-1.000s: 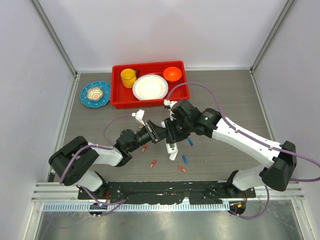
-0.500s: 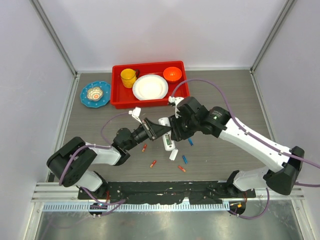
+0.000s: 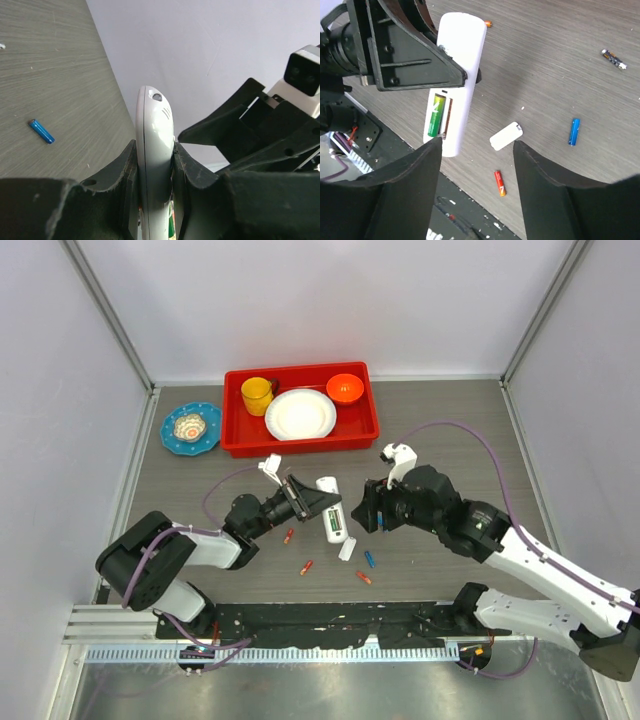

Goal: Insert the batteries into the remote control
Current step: Adjust the battery in the remote control.

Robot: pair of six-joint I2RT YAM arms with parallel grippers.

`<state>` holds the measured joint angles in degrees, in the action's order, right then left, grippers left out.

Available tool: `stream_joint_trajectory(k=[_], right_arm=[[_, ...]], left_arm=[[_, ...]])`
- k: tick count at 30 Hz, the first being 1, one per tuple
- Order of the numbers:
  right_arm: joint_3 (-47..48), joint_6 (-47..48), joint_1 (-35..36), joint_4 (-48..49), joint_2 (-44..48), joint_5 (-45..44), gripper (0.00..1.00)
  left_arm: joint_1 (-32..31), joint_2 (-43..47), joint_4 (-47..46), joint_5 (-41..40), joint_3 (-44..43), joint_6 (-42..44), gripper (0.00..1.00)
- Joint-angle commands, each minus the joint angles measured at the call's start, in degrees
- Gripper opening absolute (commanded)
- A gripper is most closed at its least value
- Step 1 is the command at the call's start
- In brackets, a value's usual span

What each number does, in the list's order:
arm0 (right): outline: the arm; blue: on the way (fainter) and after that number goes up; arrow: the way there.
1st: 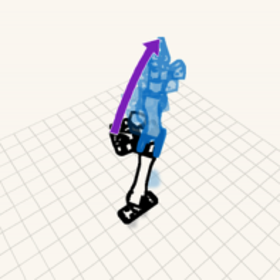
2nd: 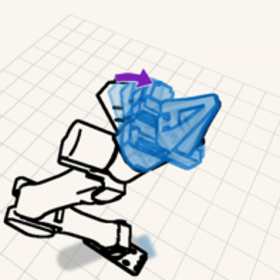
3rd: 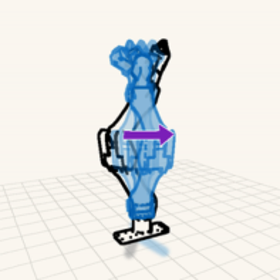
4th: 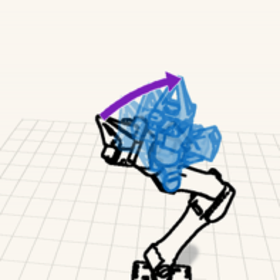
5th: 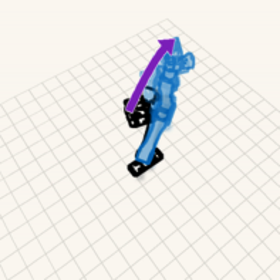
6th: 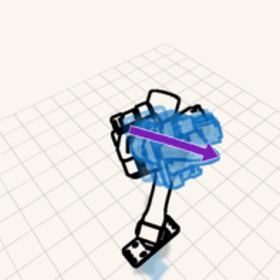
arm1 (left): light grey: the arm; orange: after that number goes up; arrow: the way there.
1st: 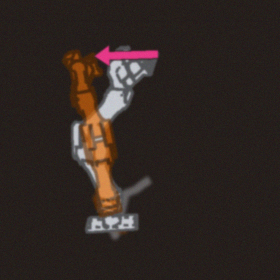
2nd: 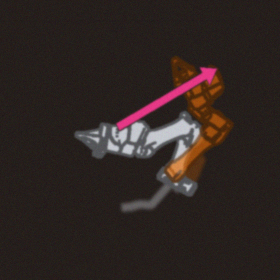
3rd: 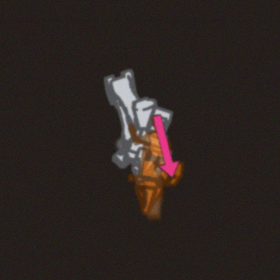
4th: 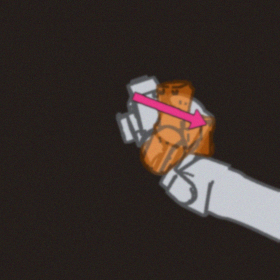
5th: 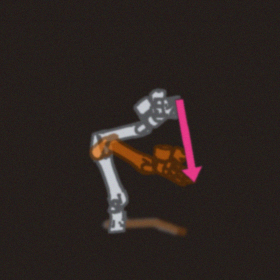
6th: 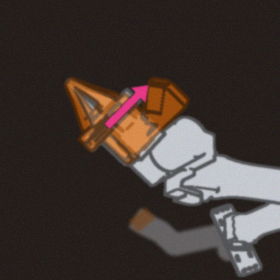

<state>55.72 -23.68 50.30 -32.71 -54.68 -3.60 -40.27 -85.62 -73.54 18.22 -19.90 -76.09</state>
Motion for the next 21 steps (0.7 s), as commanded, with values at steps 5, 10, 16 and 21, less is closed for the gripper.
stream_joint_trajectory(k=[5,10,16,21], right_arm=[[-8.34,-5.48,-0.65,17.93,4.04,7.46,0.72],[-16.25,-9.1,-3.1,27.06,9.31,13.43,0.75],[-21.35,-13.92,-8.28,34.09,11.43,21.42,0.75],[-24.34,-18.15,-12.24,40.43,10.73,26.53,0.75]], left_arm=[[0.46,2.83,-15.06,5.59,-2.77,-4.5,0.0],[0.46,2.83,-15.06,7.18,-3.83,-5.47,0.0],[0.46,3.1,-15.06,7.71,-4.44,-5.64,0.0],[0.46,2.83,-15.06,8.5,-5.06,-5.91,0.0]])
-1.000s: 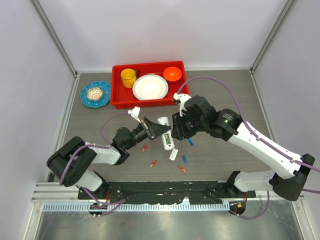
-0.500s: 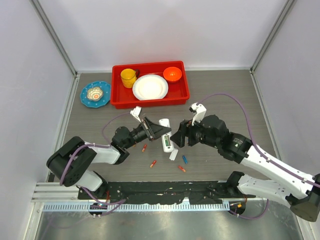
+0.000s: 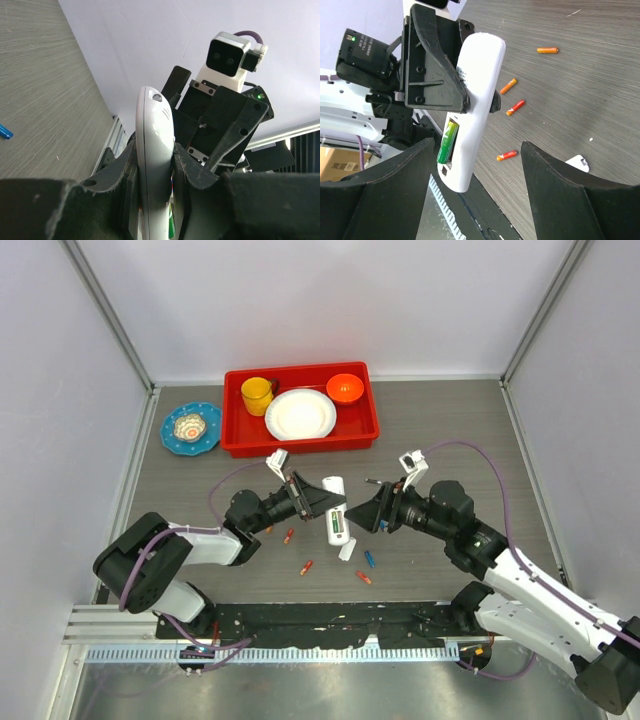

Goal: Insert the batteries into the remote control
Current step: Adjust the battery in the remote control.

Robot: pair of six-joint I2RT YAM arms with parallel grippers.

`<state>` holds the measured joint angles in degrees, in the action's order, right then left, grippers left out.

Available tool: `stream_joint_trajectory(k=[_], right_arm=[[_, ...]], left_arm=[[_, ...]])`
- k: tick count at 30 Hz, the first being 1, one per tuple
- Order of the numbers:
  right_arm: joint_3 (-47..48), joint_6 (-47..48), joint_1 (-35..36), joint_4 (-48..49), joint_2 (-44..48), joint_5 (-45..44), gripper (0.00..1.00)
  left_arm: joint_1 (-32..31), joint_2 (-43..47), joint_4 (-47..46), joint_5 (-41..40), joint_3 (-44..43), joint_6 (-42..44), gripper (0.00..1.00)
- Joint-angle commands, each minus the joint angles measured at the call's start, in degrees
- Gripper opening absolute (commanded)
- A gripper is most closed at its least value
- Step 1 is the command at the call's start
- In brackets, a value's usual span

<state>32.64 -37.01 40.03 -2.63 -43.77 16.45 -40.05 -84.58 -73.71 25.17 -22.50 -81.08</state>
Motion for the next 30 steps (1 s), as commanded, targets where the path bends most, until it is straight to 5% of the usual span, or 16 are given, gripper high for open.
stream_joint_trajectory(k=[1,30], right_arm=[[-1.53,-5.6,-2.06,10.98,-0.61,7.01,0.75],[-1.53,-10.53,-2.06,18.37,-9.93,11.5,0.63]], left_arm=[[0.24,1.78,-14.88,1.72,-2.55,-1.1,0.0],[0.15,3.72,-14.88,2.25,-1.84,-0.92,0.0]])
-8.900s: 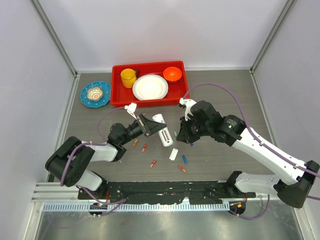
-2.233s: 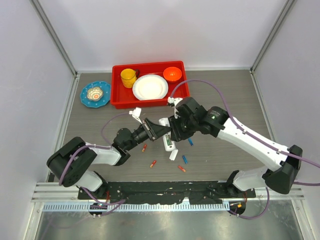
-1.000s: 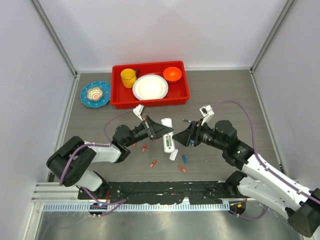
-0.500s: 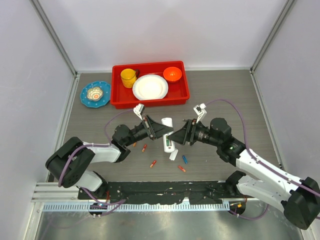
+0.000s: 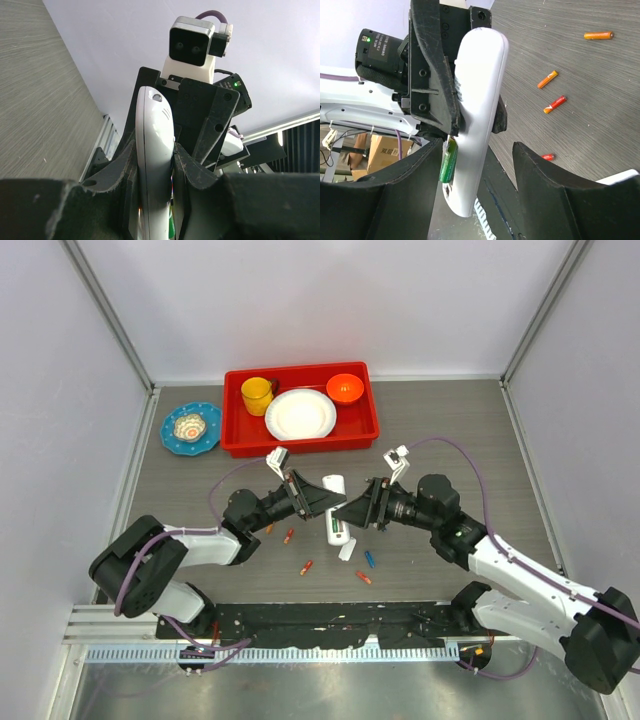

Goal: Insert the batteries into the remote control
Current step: Adjust the battery in the remote control.

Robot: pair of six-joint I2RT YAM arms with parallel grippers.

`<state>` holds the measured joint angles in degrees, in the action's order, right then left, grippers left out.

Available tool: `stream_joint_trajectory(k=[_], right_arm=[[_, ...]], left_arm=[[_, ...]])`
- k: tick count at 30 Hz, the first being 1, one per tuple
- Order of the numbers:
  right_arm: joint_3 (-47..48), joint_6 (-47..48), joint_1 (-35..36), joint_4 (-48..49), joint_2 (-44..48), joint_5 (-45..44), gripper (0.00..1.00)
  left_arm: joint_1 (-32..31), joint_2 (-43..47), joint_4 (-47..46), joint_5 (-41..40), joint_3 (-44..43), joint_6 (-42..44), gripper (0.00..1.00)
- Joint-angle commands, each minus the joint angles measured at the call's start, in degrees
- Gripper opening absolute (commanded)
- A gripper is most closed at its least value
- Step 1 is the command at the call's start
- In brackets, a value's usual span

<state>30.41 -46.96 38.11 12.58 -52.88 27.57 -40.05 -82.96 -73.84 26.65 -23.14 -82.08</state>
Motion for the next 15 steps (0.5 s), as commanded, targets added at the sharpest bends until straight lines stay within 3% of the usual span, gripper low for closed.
stream_joint_trajectory(k=[1,15], right_arm=[[0.79,-0.5,-0.14,3.07,-0.99,0.29,0.63],[1.14,-0.33,-0.14,2.1,-2.93,-0.68,0.59]], left_arm=[[0.24,2.01,-14.75,0.85,-1.38,0.08,0.0],[0.15,2.27,-14.75,0.86,-1.47,-0.18,0.0]])
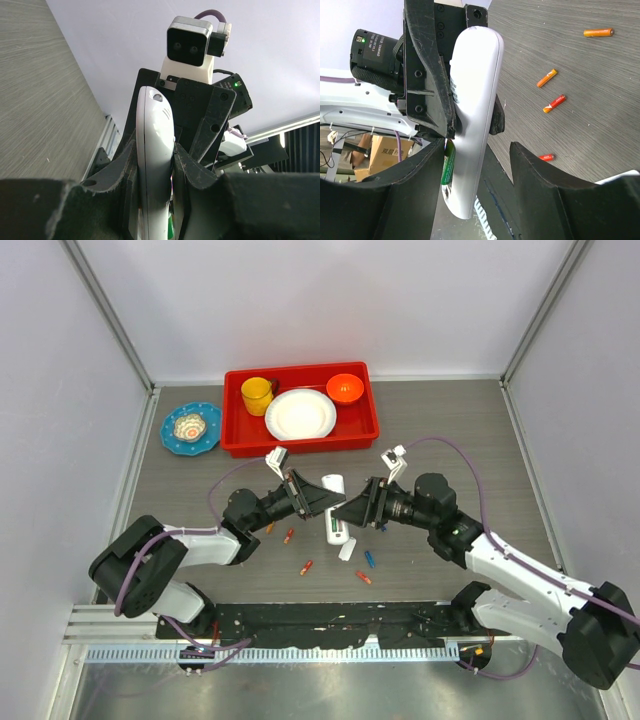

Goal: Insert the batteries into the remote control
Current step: Adjust the battery in the remote control.

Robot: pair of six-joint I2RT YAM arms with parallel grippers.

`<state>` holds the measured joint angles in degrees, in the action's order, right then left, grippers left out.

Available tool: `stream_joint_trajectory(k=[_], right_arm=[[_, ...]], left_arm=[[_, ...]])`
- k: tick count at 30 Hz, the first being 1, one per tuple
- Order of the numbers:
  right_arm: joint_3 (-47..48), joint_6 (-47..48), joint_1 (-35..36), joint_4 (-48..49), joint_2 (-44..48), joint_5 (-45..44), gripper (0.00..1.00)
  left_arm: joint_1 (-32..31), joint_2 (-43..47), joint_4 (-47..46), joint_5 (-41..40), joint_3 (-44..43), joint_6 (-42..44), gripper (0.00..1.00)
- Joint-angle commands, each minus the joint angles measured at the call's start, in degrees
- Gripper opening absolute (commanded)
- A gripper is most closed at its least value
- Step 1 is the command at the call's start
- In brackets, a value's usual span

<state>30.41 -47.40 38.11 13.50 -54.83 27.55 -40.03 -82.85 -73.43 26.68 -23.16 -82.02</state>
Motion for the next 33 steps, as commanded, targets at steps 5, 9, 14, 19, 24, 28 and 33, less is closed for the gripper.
stream_joint_trajectory(k=[5,9,14,19,24,28,33], right_arm=[[1.14,0.02,-0.14,1.09,-1.6,-1.09,0.56],[1.23,0.11,-0.14,1.01,-2.21,-1.01,0.54],[1.75,-0.33,-0.14,1.18,-2.04,-0.3,0.57],[2.98,-0.33,-0.14,0.3,-0.63,0.31,0.66],[4.04,0.37,-0.14,-1.45,0.42,1.28,0.7],[4.91,1.08,-0.14,-2.42,1.57,2.68,0.72],[5.53,3.45,-0.14,-5.05,3.41,4.96,0.73]], left_arm=[[0.04,2.52,-15.17,0.83,-1.54,-0.16,0.0],[0.04,2.69,-15.17,0.75,-1.54,-0.16,0.0],[0.04,2.17,-15.17,0.83,-0.93,0.72,0.0],[0.04,1.03,-15.17,0.39,-0.57,1.42,0.0],[0.04,-0.82,-15.17,0.57,-0.49,1.77,0.0],[0.13,-1.79,-15.17,0.57,-0.66,2.21,0.0],[0.3,-2.84,-15.17,-0.04,-1.1,2.13,0.0]])
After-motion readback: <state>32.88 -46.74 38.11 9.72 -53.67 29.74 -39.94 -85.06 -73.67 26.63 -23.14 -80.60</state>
